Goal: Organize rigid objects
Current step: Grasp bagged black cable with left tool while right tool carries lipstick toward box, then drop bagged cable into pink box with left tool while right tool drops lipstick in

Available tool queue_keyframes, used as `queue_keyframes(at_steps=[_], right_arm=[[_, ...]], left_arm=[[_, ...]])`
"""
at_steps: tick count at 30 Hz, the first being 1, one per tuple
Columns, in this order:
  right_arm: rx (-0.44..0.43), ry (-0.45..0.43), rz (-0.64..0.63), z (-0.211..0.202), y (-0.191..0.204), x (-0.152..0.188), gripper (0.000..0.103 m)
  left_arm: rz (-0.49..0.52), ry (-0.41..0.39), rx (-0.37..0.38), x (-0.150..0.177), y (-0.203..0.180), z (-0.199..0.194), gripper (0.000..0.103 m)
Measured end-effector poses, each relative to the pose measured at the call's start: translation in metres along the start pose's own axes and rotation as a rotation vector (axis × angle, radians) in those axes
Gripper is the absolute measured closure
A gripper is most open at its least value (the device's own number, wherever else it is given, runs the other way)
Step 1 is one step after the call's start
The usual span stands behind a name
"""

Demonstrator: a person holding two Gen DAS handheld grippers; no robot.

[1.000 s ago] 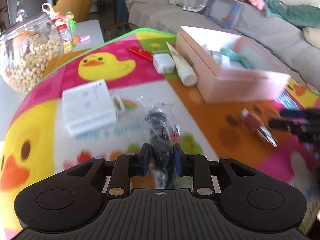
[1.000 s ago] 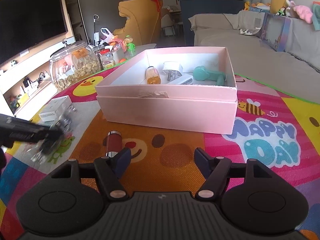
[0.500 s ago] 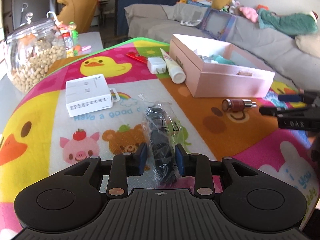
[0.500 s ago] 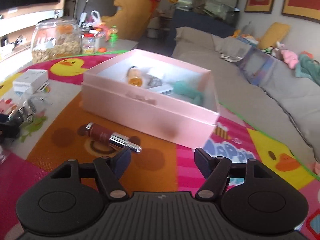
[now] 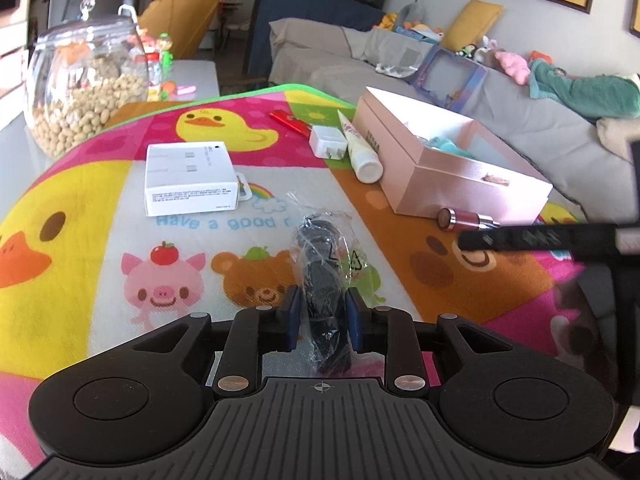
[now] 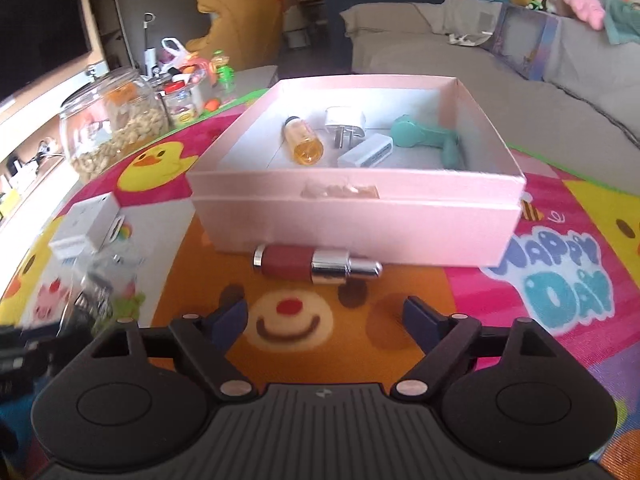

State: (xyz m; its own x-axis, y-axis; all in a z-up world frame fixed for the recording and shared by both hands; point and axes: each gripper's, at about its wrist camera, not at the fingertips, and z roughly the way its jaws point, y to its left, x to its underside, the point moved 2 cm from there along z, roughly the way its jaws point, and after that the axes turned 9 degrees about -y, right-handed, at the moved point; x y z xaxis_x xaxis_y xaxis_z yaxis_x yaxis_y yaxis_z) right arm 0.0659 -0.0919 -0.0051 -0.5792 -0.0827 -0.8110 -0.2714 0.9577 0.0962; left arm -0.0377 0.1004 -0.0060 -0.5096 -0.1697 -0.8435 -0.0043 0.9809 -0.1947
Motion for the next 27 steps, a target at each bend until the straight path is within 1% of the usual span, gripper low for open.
queue_keyframes(at_steps=[2,4,5,6,7,8,9,10,11,12,14,16,17,18,19,20,22,24,26,27], right_arm=[[0.039,-0.003,-0.011,0.009,0.004,-0.003,0.018],[0.036,-0.001,-0.018,0.013,0.005,-0.006,0.017],[0.015,-0.006,-0.01,0.011,0.005,-0.006,0.024],[-0.004,-0.014,-0.01,0.006,0.004,-0.006,0.036],[-0.019,-0.012,-0.015,0.002,0.003,-0.005,0.043],[-0.038,-0.008,-0.023,-0.002,0.001,-0.005,0.056],[-0.053,-0.007,-0.032,-0.007,0.0,-0.003,0.066],[-0.055,-0.008,-0.042,-0.012,-0.002,-0.001,0.069],[-0.053,-0.01,-0.056,-0.017,-0.003,0.001,0.077],[-0.056,-0.014,-0.071,-0.022,-0.005,0.003,0.078],[-0.074,-0.016,-0.11,-0.029,-0.004,0.007,0.078],[-0.074,-0.018,-0.132,-0.032,-0.003,0.01,0.075],[-0.069,-0.018,-0.138,-0.032,-0.002,0.011,0.066],[-0.054,-0.02,-0.141,-0.03,-0.004,0.011,0.052],[-0.031,-0.026,-0.138,-0.028,-0.006,0.011,0.048],[-0.006,-0.03,-0.129,-0.025,-0.009,0.009,0.046],[0.015,-0.024,-0.098,-0.018,-0.018,0.005,0.046],[0.041,-0.036,-0.071,-0.012,-0.025,0.001,0.046],[0.114,-0.05,-0.072,-0.007,-0.028,-0.002,0.046],[0.131,-0.054,-0.066,-0.006,-0.03,-0.003,0.045]], left_arm=[[0.028,-0.001,-0.008,0.001,-0.003,-0.001,0.075],[0.043,0.008,-0.015,0.001,-0.005,-0.001,0.073],[0.041,0.012,-0.015,0.001,-0.005,-0.002,0.073],[0.037,0.016,-0.014,0.001,-0.005,-0.002,0.073],[0.031,0.018,-0.011,0.001,-0.004,-0.002,0.073],[0.025,0.02,-0.01,0.0,-0.004,-0.002,0.074],[0.022,0.022,-0.01,-0.001,-0.004,-0.002,0.075],[0.021,0.025,-0.013,-0.002,-0.004,-0.001,0.076],[0.019,0.026,-0.018,-0.003,-0.005,0.001,0.076],[0.016,0.023,-0.022,-0.004,-0.006,0.002,0.076],[0.008,0.014,-0.03,-0.005,-0.007,0.005,0.077],[0.016,0.016,-0.038,-0.006,-0.009,0.006,0.078],[0.027,0.021,-0.036,-0.006,-0.01,0.006,0.078],[0.033,0.026,-0.033,-0.006,-0.011,0.005,0.078],[0.031,0.03,-0.028,-0.006,-0.011,0.004,0.078],[0.023,0.033,-0.02,-0.004,-0.011,0.002,0.078],[-0.008,0.034,-0.021,-0.002,-0.009,-0.003,0.078],[-0.053,0.031,-0.007,0.002,-0.006,-0.008,0.078],[-0.105,0.03,0.029,0.004,0.0,-0.01,0.078],[-0.119,0.03,0.044,0.004,0.002,-0.011,0.078]])
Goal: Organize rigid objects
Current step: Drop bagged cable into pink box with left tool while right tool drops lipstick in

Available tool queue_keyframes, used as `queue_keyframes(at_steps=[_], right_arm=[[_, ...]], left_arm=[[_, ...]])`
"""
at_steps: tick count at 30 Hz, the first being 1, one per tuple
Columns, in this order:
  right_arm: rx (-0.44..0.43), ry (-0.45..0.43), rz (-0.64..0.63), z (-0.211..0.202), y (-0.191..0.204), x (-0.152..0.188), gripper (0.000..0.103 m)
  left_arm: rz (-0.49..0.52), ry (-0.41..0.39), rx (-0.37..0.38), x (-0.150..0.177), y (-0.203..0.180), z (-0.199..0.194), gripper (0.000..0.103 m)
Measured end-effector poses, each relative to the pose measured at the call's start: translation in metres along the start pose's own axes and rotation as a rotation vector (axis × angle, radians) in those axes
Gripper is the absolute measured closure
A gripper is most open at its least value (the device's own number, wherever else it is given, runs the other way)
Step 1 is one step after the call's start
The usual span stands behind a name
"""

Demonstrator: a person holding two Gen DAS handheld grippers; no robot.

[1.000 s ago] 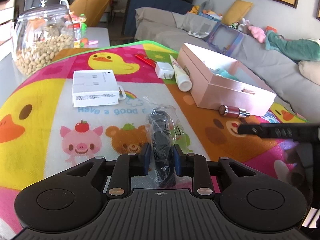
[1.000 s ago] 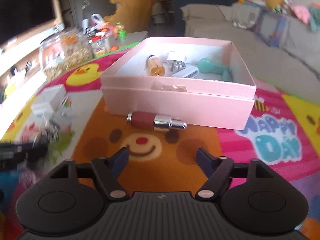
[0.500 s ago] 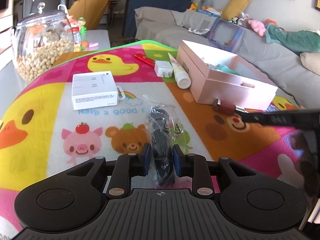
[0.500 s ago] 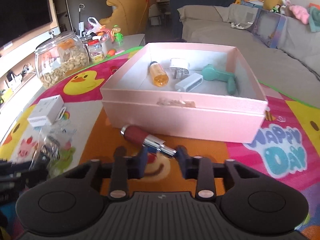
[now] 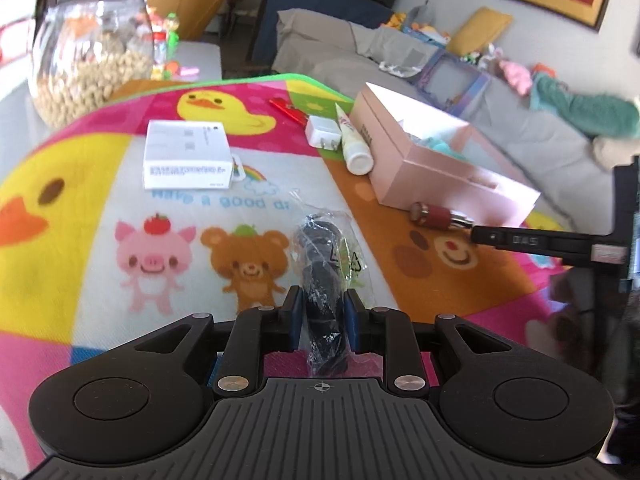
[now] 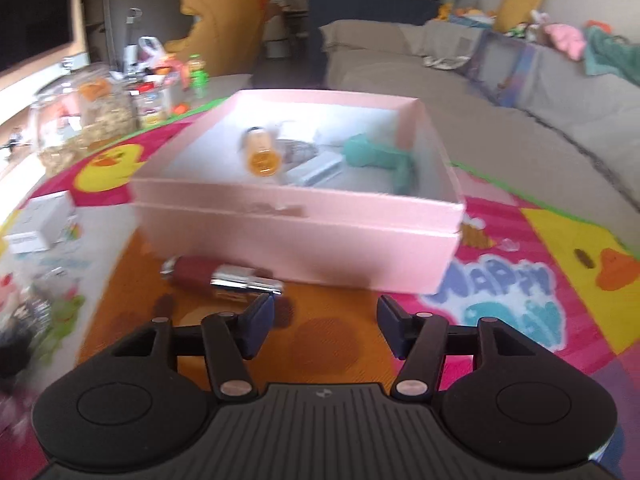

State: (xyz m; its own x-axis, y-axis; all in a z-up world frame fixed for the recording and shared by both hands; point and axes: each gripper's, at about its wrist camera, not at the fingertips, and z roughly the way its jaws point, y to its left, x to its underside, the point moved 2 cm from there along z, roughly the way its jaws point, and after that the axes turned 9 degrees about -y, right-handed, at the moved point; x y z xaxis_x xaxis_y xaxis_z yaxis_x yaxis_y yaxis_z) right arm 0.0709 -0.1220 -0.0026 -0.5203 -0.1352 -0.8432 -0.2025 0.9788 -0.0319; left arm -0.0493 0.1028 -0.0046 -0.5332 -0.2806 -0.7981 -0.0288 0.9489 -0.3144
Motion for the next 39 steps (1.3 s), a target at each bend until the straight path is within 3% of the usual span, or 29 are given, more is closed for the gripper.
queue_keyframes(at_steps=[1,3,7,12,16,18,26,30,33,36,39], right_arm=[[-0.013,-0.002,0.012,-0.002,0.0,0.0,0.045],[-0.068,-0.002,0.046,-0.007,0.002,0.002,0.033],[-0.126,0.021,0.033,-0.007,0.026,0.007,0.02],[-0.136,0.049,0.04,0.01,0.053,-0.007,0.018],[-0.072,0.071,0.034,0.027,0.065,-0.016,0.014],[-0.066,0.063,0.029,0.025,0.065,-0.015,0.021],[-0.174,-0.001,-0.05,-0.027,0.034,0.002,0.024],[-0.164,-0.081,-0.102,-0.067,0.008,0.006,0.024],[-0.125,-0.147,-0.094,-0.09,-0.016,0.004,0.024],[-0.098,-0.195,-0.048,-0.105,-0.038,0.0,0.024],[-0.101,-0.246,-0.009,-0.119,-0.053,-0.003,0.024]], left_arm=[[-0.005,0.0,0.013,0.0,0.002,0.0,0.078],[0.013,-0.006,0.027,0.002,0.002,-0.001,0.078],[0.059,0.007,0.001,0.001,-0.007,0.001,0.078],[0.097,0.003,-0.015,0.003,-0.012,0.0,0.077],[0.102,0.01,-0.026,0.002,-0.013,0.001,0.077],[0.108,0.019,-0.036,0.001,-0.015,0.002,0.077],[0.17,0.032,-0.053,-0.005,-0.025,0.013,0.079],[0.257,0.046,0.072,0.005,-0.042,0.001,0.081],[0.372,0.054,0.103,0.01,-0.06,-0.012,0.081],[0.364,0.023,0.143,-0.012,-0.073,-0.028,0.081],[0.407,-0.094,0.162,-0.058,-0.099,-0.041,0.081]])
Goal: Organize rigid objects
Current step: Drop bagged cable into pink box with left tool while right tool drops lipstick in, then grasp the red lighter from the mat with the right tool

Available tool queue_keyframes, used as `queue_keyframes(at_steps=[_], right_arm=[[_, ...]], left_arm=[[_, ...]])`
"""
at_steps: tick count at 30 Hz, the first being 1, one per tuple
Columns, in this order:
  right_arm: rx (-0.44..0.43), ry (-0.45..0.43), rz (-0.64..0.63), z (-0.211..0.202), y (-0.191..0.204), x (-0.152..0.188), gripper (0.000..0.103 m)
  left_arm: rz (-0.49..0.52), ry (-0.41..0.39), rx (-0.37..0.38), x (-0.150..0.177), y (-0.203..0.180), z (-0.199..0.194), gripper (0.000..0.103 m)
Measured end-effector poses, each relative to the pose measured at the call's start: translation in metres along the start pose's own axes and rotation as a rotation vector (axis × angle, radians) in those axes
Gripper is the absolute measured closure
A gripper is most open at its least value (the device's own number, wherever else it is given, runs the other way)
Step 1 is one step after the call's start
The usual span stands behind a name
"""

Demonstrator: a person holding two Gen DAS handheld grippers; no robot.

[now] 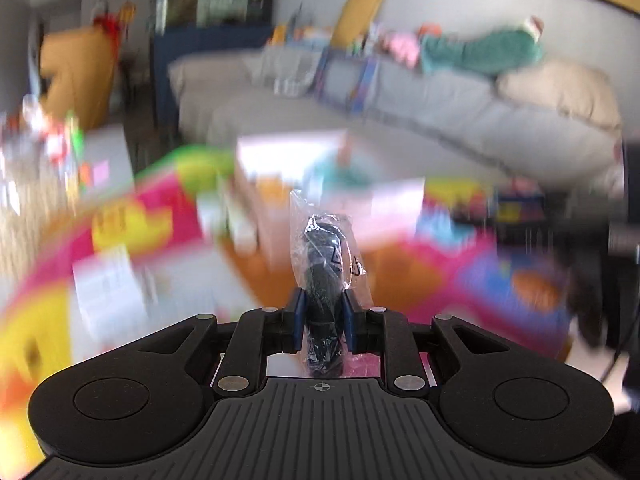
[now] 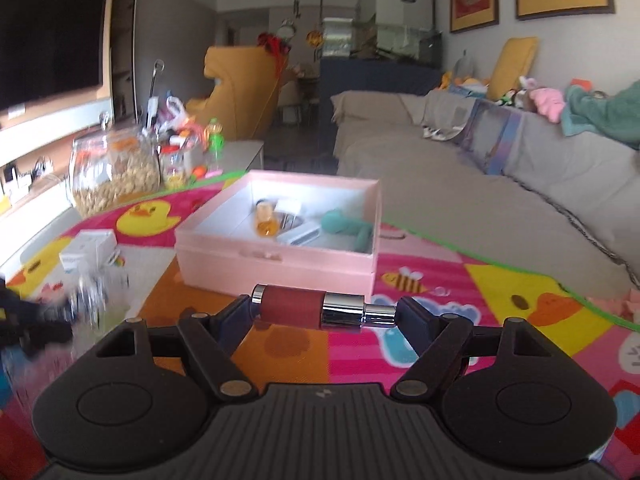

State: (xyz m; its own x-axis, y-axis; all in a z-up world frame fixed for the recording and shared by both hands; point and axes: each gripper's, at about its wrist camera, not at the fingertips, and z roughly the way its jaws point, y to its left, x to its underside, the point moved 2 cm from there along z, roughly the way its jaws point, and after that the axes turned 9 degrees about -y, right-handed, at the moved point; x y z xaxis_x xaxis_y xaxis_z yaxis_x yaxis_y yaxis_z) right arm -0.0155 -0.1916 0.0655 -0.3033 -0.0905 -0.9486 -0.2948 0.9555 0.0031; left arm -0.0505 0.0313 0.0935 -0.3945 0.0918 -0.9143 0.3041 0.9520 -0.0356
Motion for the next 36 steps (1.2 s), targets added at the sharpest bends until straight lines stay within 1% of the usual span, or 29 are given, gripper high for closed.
queue_keyframes(at_steps=[2,4,6,7,8,9,11,12,13,15,18,20,23,26,27,29,31,33,36], right_arm=[[0.002,-0.031,0.007,-0.007,-0.005,-0.003,0.024],[0.011,-0.049,0.006,-0.012,-0.008,-0.003,0.024],[0.015,-0.056,0.004,-0.014,-0.01,-0.001,0.024],[0.018,-0.056,0.005,-0.015,-0.012,0.0,0.024],[0.02,-0.053,0.008,-0.014,-0.013,0.003,0.024],[0.024,-0.046,0.013,-0.013,-0.015,0.005,0.024],[0.031,-0.029,0.019,-0.012,-0.019,0.01,0.024],[0.034,-0.024,0.018,-0.012,-0.021,0.013,0.024],[0.039,-0.02,0.018,-0.011,-0.024,0.015,0.024],[0.05,-0.003,0.025,-0.008,-0.028,0.02,0.024],[0.044,0.022,0.052,0.002,-0.03,0.02,0.024],[0.025,0.009,0.05,0.006,-0.025,0.013,0.024],[0.003,-0.049,0.028,0.012,-0.014,-0.013,0.024],[-0.024,-0.126,0.018,0.027,-0.003,-0.055,0.024],[-0.037,-0.148,0.021,0.035,0.0,-0.072,0.024],[-0.068,-0.162,0.043,0.052,0.004,-0.097,0.024],[-0.061,-0.125,0.051,0.074,0.008,-0.111,0.022],[-0.038,-0.086,0.028,0.087,0.015,-0.112,0.022],[-0.078,-0.018,-0.001,0.092,0.026,-0.092,0.022]], left_arm=[[0.041,-0.091,-0.006,-0.041,-0.005,0.002,0.081],[0.068,-0.182,0.004,-0.082,-0.01,0.01,0.08],[0.046,-0.253,0.032,-0.118,-0.012,0.029,0.08],[0.008,-0.267,0.053,-0.133,-0.01,0.044,0.078],[-0.028,-0.265,0.062,-0.145,-0.008,0.06,0.076],[-0.054,-0.258,0.054,-0.153,-0.005,0.076,0.075],[-0.07,-0.26,-0.005,-0.155,0.0,0.097,0.077],[-0.064,-0.261,-0.031,-0.151,0.001,0.101,0.077],[-0.064,-0.261,-0.039,-0.143,0.003,0.101,0.077],[-0.089,-0.241,-0.028,-0.122,0.014,0.096,0.077],[-0.151,-0.184,-0.026,-0.081,0.034,0.081,0.077],[-0.204,-0.135,-0.041,-0.047,0.051,0.067,0.077],[-0.265,-0.025,-0.088,0.002,0.071,0.055,0.077],[-0.318,0.064,-0.127,0.037,0.087,0.049,0.077],[-0.327,0.077,-0.135,0.044,0.09,0.048,0.077],[-0.33,0.093,-0.149,0.054,0.096,0.044,0.077],[-0.321,0.096,-0.176,0.058,0.1,0.042,0.077],[-0.304,0.084,-0.188,0.062,0.102,0.038,0.077],[-0.29,0.053,-0.194,0.061,0.104,0.036,0.077]])
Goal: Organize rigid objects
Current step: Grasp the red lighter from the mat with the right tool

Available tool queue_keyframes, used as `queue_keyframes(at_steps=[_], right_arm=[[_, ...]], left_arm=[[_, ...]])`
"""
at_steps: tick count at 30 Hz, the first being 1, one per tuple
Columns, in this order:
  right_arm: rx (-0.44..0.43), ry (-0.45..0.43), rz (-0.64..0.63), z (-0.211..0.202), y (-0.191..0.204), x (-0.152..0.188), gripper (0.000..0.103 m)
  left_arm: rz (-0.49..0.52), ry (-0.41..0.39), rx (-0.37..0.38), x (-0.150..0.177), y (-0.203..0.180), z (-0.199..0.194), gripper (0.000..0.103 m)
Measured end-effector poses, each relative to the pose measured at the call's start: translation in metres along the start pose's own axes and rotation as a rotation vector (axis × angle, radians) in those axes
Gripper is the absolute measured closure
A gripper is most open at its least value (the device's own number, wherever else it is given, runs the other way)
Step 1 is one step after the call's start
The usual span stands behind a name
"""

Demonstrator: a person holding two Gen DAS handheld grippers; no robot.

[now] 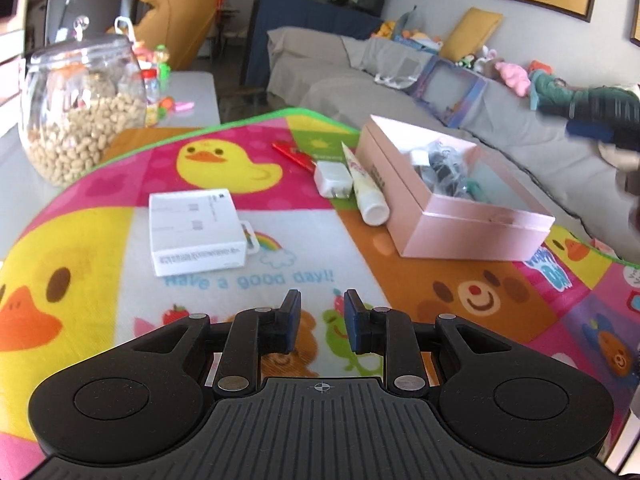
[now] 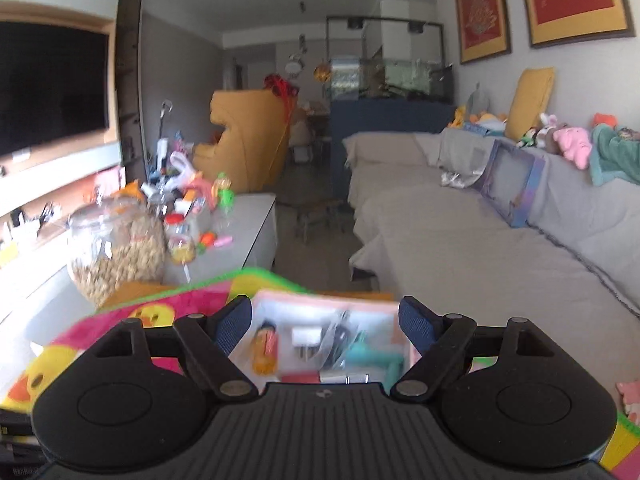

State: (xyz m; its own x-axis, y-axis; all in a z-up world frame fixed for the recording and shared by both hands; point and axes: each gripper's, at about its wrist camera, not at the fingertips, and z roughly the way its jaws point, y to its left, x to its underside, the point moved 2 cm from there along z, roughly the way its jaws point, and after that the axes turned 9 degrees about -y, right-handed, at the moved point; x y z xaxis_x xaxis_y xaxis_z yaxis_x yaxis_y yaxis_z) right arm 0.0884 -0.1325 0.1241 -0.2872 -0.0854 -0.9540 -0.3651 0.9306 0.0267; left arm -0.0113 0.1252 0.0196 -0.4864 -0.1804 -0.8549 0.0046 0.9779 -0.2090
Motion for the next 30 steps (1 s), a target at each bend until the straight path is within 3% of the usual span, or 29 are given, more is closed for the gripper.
queue_keyframes(at_steps=[4,8,10,13,16,17,23,26,30], right_arm=[[-0.051,0.104,-0.04,0.002,0.013,0.033,0.022],[-0.084,0.144,-0.07,0.005,0.029,0.043,0.022],[-0.12,0.148,-0.056,0.012,0.039,0.036,0.022],[-0.241,0.217,0.021,0.036,0.054,0.018,0.024],[-0.315,0.327,0.06,0.075,0.074,0.004,0.044],[-0.314,0.355,0.045,0.09,0.083,0.0,0.048],[-0.244,0.497,-0.062,0.195,0.136,-0.002,0.049],[-0.177,0.519,-0.145,0.247,0.156,0.005,0.059],[-0.146,0.58,-0.209,0.292,0.168,0.02,0.071]], left_arm=[[-0.017,-0.067,-0.042,-0.017,0.014,-0.001,0.077],[-0.086,-0.117,-0.127,-0.042,0.043,0.007,0.077],[-0.119,-0.118,-0.109,-0.049,0.048,0.011,0.077],[-0.129,-0.113,-0.071,-0.051,0.039,0.016,0.077],[-0.119,-0.074,-0.062,-0.043,0.029,0.023,0.077],[-0.118,-0.061,-0.053,-0.04,0.027,0.024,0.077],[-0.131,-0.034,0.017,-0.023,0.026,0.023,0.077],[-0.099,-0.037,0.066,-0.017,0.022,0.014,0.077],[-0.064,-0.036,0.074,-0.009,0.024,0.007,0.078]])
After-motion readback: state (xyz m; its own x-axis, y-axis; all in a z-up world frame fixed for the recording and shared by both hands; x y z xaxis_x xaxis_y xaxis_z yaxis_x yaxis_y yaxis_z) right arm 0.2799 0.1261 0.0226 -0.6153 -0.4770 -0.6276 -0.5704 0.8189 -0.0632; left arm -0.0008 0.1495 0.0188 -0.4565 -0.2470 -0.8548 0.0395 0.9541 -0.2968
